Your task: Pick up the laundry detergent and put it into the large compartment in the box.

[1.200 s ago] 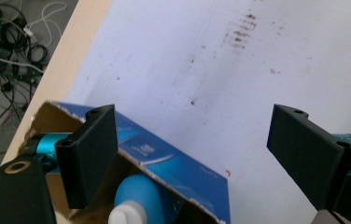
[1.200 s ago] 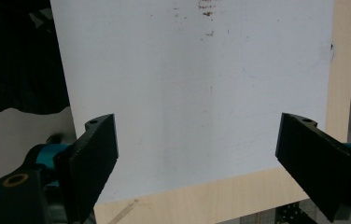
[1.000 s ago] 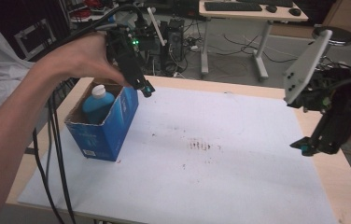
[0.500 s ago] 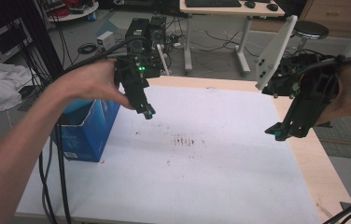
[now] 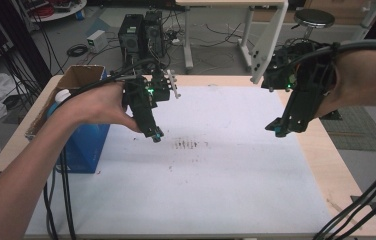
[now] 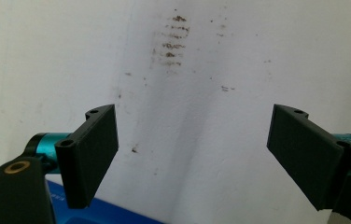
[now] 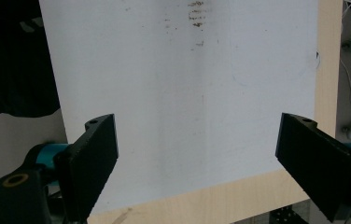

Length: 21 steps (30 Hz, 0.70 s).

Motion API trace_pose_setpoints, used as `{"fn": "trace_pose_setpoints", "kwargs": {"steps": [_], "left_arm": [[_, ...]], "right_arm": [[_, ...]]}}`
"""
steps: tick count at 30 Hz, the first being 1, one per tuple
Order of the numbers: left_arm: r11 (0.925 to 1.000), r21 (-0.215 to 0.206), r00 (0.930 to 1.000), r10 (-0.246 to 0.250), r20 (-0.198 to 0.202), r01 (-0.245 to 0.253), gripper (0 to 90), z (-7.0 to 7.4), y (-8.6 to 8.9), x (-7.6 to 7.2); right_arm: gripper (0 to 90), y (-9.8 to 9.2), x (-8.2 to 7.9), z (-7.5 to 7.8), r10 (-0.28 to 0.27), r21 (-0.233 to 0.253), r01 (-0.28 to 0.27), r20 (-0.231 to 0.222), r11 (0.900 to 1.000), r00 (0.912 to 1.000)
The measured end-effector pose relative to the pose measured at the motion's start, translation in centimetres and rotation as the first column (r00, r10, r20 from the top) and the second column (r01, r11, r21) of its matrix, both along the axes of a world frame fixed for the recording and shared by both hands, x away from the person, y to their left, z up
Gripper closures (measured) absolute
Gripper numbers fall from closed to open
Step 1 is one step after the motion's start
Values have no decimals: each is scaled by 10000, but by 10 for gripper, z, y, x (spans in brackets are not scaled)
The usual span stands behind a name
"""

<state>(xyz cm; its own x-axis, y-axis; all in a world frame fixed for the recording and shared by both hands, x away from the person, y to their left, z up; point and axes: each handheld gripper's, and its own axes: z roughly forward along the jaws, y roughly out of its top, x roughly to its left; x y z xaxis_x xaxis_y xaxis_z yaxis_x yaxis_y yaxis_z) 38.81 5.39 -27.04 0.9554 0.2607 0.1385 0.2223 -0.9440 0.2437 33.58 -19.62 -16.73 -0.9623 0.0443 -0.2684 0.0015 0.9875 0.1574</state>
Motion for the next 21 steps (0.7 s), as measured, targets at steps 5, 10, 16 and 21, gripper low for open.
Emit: {"fn": "trace_pose_setpoints", "kwargs": {"steps": [5, 10, 16, 21], "left_arm": [[10000, -17, 9993, -42, -382, 42, 166, -25, -5, -1], [9999, 128, 9986, -95, -520, 102, 166, -45, -9, 0], [9993, 322, 9969, -168, -765, 193, 166, -62, -13, -1], [9992, 234, 9967, -311, -747, 330, 166, -62, -14, -4]], "right_arm": [[123, 2, 0, -2, 10, 16, -10, -19, 10000, 10000], [123, 2, 0, 0, -10, 88, 9, 20, 10000, 10000], [123, 1, 2, 0, -55, 82, 55, 37, 10000, 10000], [123, 2, 2, -1, -13, 113, 12, 71, 9999, 10000]]}}
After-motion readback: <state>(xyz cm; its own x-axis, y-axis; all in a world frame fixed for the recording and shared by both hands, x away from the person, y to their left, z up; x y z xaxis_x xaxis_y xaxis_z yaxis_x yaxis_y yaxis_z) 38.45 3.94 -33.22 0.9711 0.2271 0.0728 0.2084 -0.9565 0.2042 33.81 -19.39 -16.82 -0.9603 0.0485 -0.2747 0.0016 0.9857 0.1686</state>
